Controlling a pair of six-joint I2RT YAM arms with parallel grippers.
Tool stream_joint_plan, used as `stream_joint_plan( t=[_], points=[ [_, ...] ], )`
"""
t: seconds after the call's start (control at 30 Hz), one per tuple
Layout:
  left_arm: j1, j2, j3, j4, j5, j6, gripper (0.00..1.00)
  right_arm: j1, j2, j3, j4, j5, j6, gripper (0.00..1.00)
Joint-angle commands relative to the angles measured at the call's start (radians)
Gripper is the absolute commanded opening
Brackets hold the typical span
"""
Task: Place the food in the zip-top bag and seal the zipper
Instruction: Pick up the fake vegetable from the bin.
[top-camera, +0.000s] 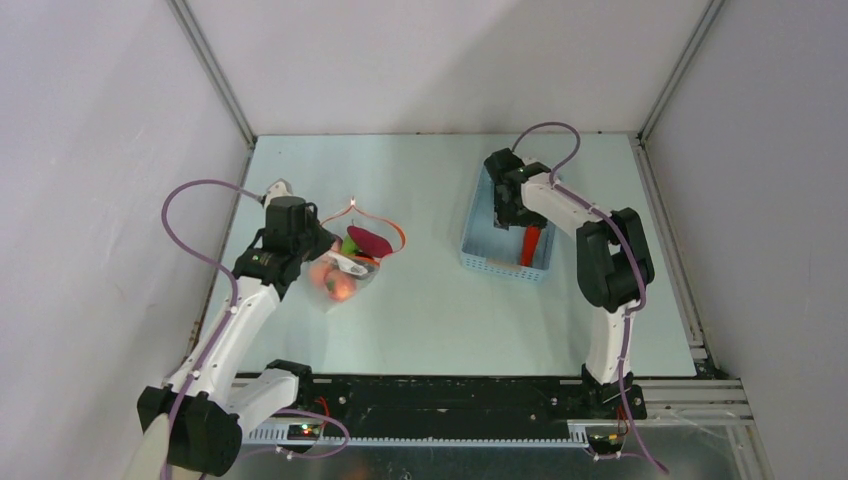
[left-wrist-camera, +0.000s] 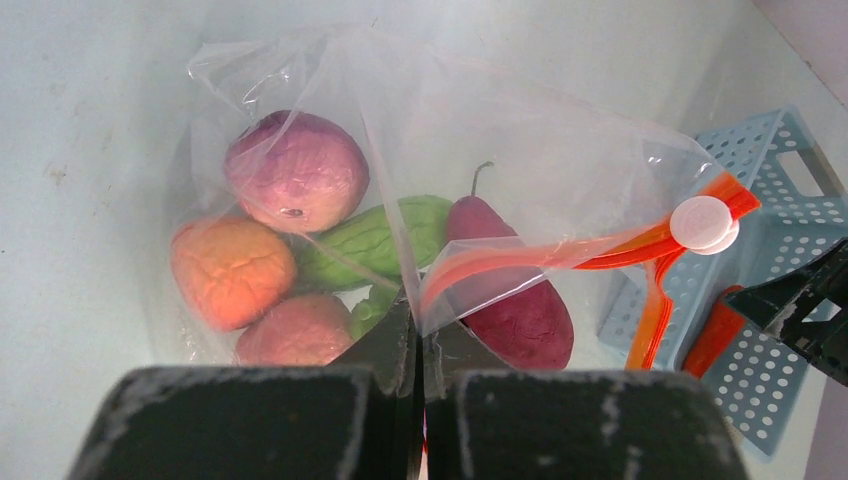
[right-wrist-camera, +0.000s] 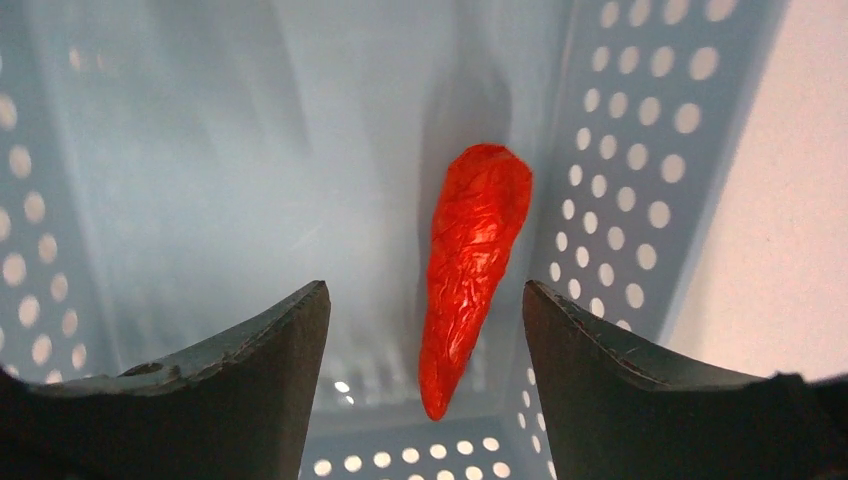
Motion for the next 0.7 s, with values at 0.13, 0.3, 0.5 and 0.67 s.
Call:
stream_joint_plan(
  t=[0.13, 0.3, 0.5, 0.67],
  points=[
    [0.011, -0.019, -0.019, 0.049, 0.012, 0.015, 0.00, -0.051, 0.026, -0.062, 0.093, 0.068, 0.274, 0.71],
    [0.014, -0.031, -0.020, 0.049, 0.008, 0.011, 0.00, -0.076, 0.060, -0.095, 0.152, -0.019, 0.316, 0.67],
    [0.014, -0.057, -0.031, 0.041, 0.001, 0.003, 0.00, -0.086, 0.092, -0.105, 0.202, -0.091, 0.300, 0.48],
    [0.014, -0.074, -0.042, 0.041, 0.015, 0.000, 0.00, -0.079, 0.024, -0.133, 0.280, -0.109, 0.241, 0.05]
  ],
)
